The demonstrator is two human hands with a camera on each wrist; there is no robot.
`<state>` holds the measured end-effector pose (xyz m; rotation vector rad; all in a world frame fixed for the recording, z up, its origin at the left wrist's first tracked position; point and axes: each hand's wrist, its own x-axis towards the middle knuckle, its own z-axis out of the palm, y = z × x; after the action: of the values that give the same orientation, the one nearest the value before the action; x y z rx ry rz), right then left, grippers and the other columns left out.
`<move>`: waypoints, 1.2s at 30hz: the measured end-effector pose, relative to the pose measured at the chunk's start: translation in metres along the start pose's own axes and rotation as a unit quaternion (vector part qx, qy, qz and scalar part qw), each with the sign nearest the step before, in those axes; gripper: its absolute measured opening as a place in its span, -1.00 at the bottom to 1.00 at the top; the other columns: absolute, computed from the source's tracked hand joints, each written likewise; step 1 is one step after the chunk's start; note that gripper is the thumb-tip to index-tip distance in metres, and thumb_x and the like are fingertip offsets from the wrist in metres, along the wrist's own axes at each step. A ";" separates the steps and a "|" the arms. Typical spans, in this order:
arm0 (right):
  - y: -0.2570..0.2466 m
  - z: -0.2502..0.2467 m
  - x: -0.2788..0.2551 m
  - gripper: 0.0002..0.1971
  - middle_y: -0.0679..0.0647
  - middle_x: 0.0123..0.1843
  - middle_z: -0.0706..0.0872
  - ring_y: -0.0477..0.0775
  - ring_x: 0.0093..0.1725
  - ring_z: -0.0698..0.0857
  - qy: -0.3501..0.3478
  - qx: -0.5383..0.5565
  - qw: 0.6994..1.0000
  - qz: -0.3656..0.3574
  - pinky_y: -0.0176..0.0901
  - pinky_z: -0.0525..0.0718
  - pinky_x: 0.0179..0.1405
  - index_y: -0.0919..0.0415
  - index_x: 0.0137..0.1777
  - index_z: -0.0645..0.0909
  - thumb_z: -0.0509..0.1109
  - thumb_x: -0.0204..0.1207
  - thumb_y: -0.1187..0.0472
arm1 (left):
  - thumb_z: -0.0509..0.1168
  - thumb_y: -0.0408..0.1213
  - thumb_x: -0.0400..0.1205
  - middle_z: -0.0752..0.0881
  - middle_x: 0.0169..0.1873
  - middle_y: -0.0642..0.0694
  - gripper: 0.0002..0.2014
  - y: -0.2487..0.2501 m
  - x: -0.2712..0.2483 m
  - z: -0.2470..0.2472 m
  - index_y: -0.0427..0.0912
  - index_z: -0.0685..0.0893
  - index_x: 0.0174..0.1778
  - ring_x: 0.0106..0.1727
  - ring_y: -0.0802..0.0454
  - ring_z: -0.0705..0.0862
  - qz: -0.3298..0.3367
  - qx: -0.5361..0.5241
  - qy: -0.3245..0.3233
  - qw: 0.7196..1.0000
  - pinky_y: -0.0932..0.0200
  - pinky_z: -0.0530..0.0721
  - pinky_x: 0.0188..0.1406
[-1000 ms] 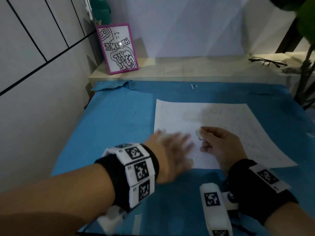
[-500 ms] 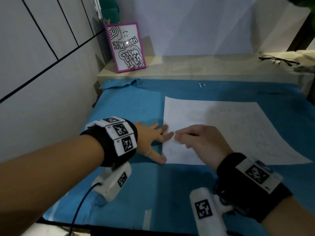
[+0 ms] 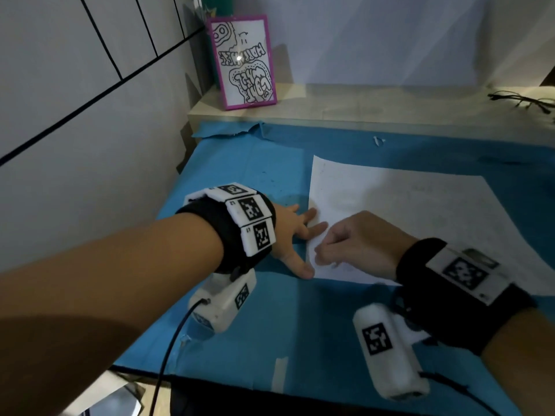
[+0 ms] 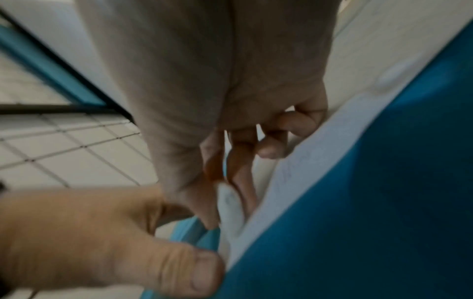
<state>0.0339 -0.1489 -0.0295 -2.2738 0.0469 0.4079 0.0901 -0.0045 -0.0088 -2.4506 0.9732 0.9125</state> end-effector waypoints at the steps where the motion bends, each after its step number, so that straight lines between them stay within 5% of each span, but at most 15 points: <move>1: 0.000 -0.002 0.000 -0.91 -0.02 -0.38 0.76 -0.14 -0.37 0.65 -0.006 -0.001 1.000 0.007 -0.41 0.54 -0.32 0.13 -0.38 0.76 0.53 0.32 0.18 | 0.14 0.38 0.54 -0.33 0.65 0.08 -0.09 0.000 -0.001 -0.001 0.16 -0.22 0.66 0.68 0.00 -0.21 0.001 -0.001 0.000 1.000 -0.20 -0.12 0.58; 5: 0.000 -0.001 0.003 -0.84 -0.02 -0.37 0.69 -0.15 -0.39 0.58 0.071 0.004 0.997 -0.006 -0.56 0.42 -0.51 0.06 -0.41 0.67 0.51 0.37 0.19 | 0.11 0.38 0.55 -0.33 0.65 0.08 -0.10 0.001 0.000 -0.001 0.15 -0.22 0.66 0.68 0.00 -0.20 -0.002 0.013 -0.002 1.000 -0.21 -0.10 0.59; 9: -0.001 -0.004 -0.001 -0.92 -0.01 -0.36 0.78 -0.10 -0.31 0.69 -0.007 -0.007 1.000 0.020 -0.32 0.60 -0.22 0.14 -0.36 0.76 0.55 0.28 0.17 | 0.13 0.38 0.55 -0.33 0.65 0.06 -0.09 0.003 -0.001 -0.002 0.16 -0.26 0.65 0.68 -0.02 -0.19 -0.002 0.012 -0.004 1.000 -0.19 -0.10 0.59; 12: 0.001 -0.005 0.001 -0.89 -0.02 -0.35 0.74 -0.13 -0.34 0.64 0.062 0.014 0.998 0.012 -0.51 0.49 -0.42 0.20 -0.30 0.75 0.53 0.36 0.17 | 0.12 0.37 0.55 -0.33 0.65 0.07 -0.09 0.002 -0.001 -0.003 0.16 -0.26 0.65 0.68 -0.02 -0.20 -0.004 0.014 -0.009 1.000 -0.20 -0.12 0.59; 16: -0.001 -0.007 -0.006 -0.94 -0.07 -0.37 0.77 -0.16 -0.33 0.67 -0.028 -0.019 0.999 0.024 -0.39 0.53 -0.32 0.11 -0.34 0.77 0.54 0.31 0.17 | 0.11 0.38 0.55 -0.33 0.65 0.06 -0.08 0.005 -0.003 -0.004 0.15 -0.28 0.65 0.68 -0.03 -0.19 -0.009 0.019 -0.011 1.000 -0.20 -0.10 0.58; 20: 0.002 -0.009 -0.003 -0.91 -0.02 -0.29 0.78 -0.10 -0.24 0.69 0.052 0.012 0.998 0.024 -0.39 0.52 -0.31 0.17 -0.25 0.79 0.53 0.38 0.16 | 0.12 0.37 0.55 -0.34 0.65 0.05 -0.08 0.005 -0.001 -0.005 0.15 -0.29 0.65 0.68 -0.04 -0.19 -0.011 0.020 -0.015 1.000 -0.19 -0.10 0.58; 24: 0.001 -0.007 -0.009 -0.94 -0.03 -0.36 0.78 -0.16 -0.34 0.69 -0.017 0.001 1.000 0.023 -0.46 0.55 -0.34 0.10 -0.34 0.77 0.55 0.33 0.19 | 0.13 0.37 0.55 -0.33 0.65 0.05 -0.07 0.006 -0.001 -0.005 0.15 -0.28 0.65 0.68 -0.04 -0.19 -0.013 0.017 -0.015 1.000 -0.18 -0.10 0.59; 28: 0.005 -0.010 -0.003 -0.93 0.04 -0.26 0.78 -0.07 -0.25 0.68 0.079 0.021 0.996 0.030 -0.39 0.51 -0.34 0.19 -0.24 0.78 0.53 0.37 0.19 | 0.13 0.34 0.56 -0.34 0.65 0.04 -0.08 0.007 -0.002 -0.006 0.14 -0.30 0.65 0.68 -0.04 -0.20 -0.012 0.014 -0.023 1.000 -0.16 -0.11 0.59; 32: 0.004 -0.009 -0.007 -0.92 -0.05 -0.37 0.75 -0.12 -0.30 0.68 0.013 0.010 0.999 0.038 -0.43 0.52 -0.37 0.08 -0.37 0.76 0.55 0.33 0.20 | 0.13 0.34 0.57 -0.34 0.65 0.04 -0.08 0.008 -0.004 -0.007 0.15 -0.31 0.65 0.68 -0.03 -0.20 -0.015 0.018 -0.023 0.999 -0.16 -0.11 0.59; 36: 0.009 -0.008 -0.007 -0.94 0.02 -0.22 0.77 -0.07 -0.19 0.68 0.107 0.017 0.994 0.031 -0.42 0.49 -0.34 0.12 -0.31 0.74 0.53 0.37 0.20 | 0.12 0.34 0.57 -0.35 0.65 0.04 -0.08 0.007 -0.003 -0.008 0.15 -0.32 0.65 0.68 -0.04 -0.21 -0.013 0.017 -0.030 0.999 -0.17 -0.12 0.59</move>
<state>0.0284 -0.1613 -0.0288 -2.2787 0.2327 0.1929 0.0873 -0.0121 -0.0014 -2.3884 0.9272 0.9483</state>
